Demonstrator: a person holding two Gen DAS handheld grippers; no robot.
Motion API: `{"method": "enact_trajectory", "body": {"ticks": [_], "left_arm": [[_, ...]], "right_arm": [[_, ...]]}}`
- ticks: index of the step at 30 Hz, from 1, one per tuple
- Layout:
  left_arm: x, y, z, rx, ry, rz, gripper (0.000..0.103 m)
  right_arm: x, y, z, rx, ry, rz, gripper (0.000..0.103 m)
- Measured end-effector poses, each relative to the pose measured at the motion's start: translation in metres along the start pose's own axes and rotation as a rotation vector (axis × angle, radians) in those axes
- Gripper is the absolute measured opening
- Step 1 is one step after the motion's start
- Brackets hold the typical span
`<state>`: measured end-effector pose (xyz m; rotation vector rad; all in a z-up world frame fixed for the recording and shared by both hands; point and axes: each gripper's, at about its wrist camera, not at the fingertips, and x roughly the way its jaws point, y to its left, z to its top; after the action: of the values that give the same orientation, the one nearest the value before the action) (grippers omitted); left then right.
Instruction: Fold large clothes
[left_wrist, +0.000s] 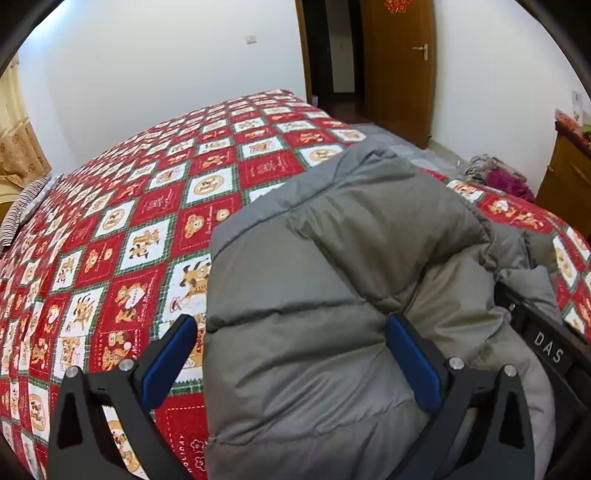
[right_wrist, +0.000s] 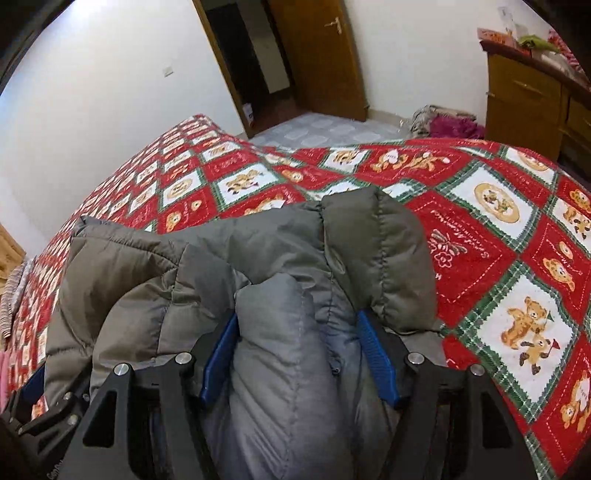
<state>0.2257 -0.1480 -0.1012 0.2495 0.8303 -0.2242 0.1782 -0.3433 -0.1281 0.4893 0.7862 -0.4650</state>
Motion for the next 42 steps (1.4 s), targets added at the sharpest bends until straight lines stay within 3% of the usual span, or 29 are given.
{"method": "enact_trajectory", "body": {"ticks": [4,8,12,19,22,25,28,34,42], "left_arm": [[-0.025,0.003,-0.009,0.015,-0.001,-0.001,0.103],[-0.068,0.007,-0.027,0.062,-0.064,0.032,0.103],[-0.097,0.016,-0.044,0.035,-0.091,-0.006,0.103],[-0.140,0.017,-0.079,0.050,-0.122,-0.017,0.103],[-0.163,0.021,-0.093,0.040,-0.141,-0.056,0.103],[-0.183,0.021,-0.105,0.035,-0.159,-0.047,0.103],[-0.196,0.025,-0.111,0.023,-0.162,-0.044,0.103],[-0.216,0.031,-0.122,-0.028,-0.086,-0.052,0.103],[-0.262,0.035,-0.132,-0.059,-0.201,0.024,0.103]], "right_arm": [[0.002,0.006,0.002,-0.053,0.015,-0.025,0.071],[-0.009,-0.003,0.007,-0.045,0.060,0.047,0.074],[-0.092,-0.025,-0.001,-0.001,-0.099,0.173,0.074],[-0.198,-0.045,-0.054,-0.147,-0.188,0.126,0.074],[-0.229,-0.055,-0.075,-0.187,-0.224,0.109,0.074],[-0.260,-0.060,-0.095,-0.239,-0.274,0.080,0.074],[-0.280,-0.062,-0.106,-0.267,-0.310,0.061,0.075],[-0.313,-0.067,-0.124,-0.269,-0.348,0.071,0.077],[-0.342,-0.067,-0.125,-0.243,-0.422,0.102,0.081]]}}
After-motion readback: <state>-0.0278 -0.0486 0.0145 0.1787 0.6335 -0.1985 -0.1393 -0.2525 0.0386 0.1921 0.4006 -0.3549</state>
